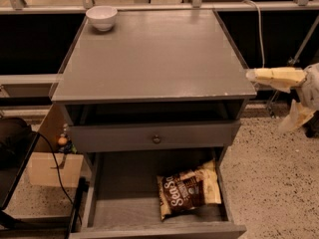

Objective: Pick brown chip bag from top drawer and place on counter

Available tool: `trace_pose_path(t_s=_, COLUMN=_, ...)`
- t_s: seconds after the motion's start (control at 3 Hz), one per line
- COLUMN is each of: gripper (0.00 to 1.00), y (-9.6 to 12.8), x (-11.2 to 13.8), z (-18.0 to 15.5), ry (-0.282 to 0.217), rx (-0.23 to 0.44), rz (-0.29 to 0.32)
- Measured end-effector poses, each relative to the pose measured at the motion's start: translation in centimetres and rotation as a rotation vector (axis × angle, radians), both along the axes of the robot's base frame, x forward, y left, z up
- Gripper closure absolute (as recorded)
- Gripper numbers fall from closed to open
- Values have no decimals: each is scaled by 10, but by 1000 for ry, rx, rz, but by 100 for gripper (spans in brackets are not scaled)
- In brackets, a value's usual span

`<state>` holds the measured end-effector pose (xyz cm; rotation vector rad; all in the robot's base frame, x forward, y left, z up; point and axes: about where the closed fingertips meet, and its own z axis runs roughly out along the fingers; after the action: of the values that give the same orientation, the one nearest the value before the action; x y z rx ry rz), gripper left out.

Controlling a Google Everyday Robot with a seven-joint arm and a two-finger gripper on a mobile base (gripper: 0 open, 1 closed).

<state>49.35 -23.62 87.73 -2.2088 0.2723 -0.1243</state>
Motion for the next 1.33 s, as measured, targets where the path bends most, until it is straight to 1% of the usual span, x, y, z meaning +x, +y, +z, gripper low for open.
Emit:
trace_pose_path(t_s=0.33, gripper=0, y=1, x=0, z=0, ry=-3, rx=-1, rz=2)
trace_pose_path(t_s=0.67, gripper=0, y=1, x=-2, z=-14, ry=-19, rx=-26, rz=4)
trace_pose_path(t_s=1.0, gripper=0, y=-3, x=-7, z=-47, ry=-50, rx=-48, rz=-6)
trace_pose_path(t_s=1.33, gripper=0, y=-7, x=-13, z=-76, ry=-97, rx=-55, rz=-9)
